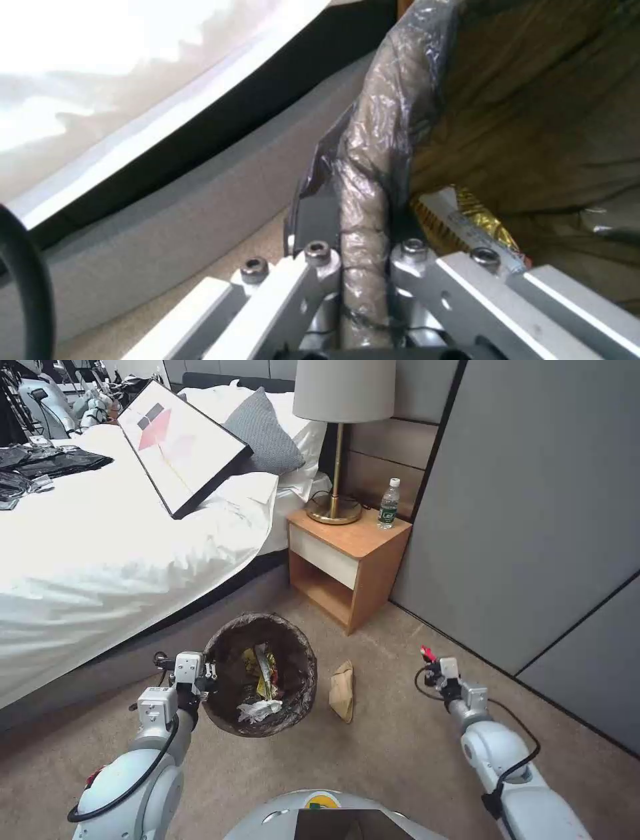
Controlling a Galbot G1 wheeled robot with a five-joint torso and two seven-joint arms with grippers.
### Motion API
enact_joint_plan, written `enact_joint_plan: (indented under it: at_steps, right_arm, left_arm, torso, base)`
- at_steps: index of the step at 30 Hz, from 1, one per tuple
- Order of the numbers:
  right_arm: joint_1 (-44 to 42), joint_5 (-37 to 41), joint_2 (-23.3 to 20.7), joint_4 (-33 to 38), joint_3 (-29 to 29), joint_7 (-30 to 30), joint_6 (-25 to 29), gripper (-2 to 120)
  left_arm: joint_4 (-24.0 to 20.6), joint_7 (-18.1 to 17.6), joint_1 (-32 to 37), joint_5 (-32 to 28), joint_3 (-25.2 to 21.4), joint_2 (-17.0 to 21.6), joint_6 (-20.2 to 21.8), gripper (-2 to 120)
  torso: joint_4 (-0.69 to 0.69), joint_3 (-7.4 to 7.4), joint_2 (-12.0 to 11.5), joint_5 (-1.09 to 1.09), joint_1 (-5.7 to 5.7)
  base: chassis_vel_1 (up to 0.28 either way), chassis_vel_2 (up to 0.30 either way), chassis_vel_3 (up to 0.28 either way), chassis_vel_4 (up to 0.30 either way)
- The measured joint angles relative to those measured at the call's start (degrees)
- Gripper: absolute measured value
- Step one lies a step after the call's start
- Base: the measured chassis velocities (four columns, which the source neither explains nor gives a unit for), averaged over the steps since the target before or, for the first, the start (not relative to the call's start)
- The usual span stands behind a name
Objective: Pick up the trash bin, then pick up the garbage from the floor and place it into the trash bin.
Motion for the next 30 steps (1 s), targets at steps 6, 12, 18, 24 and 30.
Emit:
enact_joint_plan:
  at_steps: [6, 12, 18, 24, 30]
  right_arm:
    - [1.2, 5.1, -5.0, 12.6, -2.2, -1.5, -4.4, 0]
    - [6.2, 9.0, -9.2, 17.9, -8.0, -1.2, -7.5, 0]
    - [12.8, 11.5, -12.3, 20.0, -16.3, 0.2, -8.7, 0]
    - [20.1, 15.2, -15.1, 21.7, -22.8, -0.5, -10.6, 0]
    - [26.2, 19.5, -18.8, 23.0, -27.8, -4.2, -11.9, 0]
  left_arm:
    - [0.0, 0.0, 0.0, 0.2, 0.2, 0.0, 0.1, 2]
    - [0.2, 0.1, -0.1, 0.5, 0.5, 0.0, 0.2, 2]
    - [0.3, 0.0, 0.0, 0.7, 0.7, 0.0, 0.3, 2]
    - [0.3, 0.0, 0.1, 0.8, 0.7, 0.0, 0.6, 2]
    - [0.4, 0.0, 0.0, 1.1, 1.5, 0.0, 0.7, 2]
  torso:
    - [0.0, 0.0, 0.0, 0.01, 0.0]
    - [0.01, 0.0, 0.0, 0.01, 0.0]
    - [0.0, 0.0, 0.0, 0.01, 0.0]
    - [0.0, 0.0, 0.0, 0.01, 0.0]
    - [-0.02, 0.0, 0.0, 0.01, 0.0]
  base:
    - [0.0, 0.0, 0.0, 0.0]
    - [0.0, 0.0, 0.0, 0.0]
    - [0.0, 0.0, 0.0, 0.0]
    - [0.0, 0.0, 0.0, 0.0]
    - [0.0, 0.0, 0.0, 0.0]
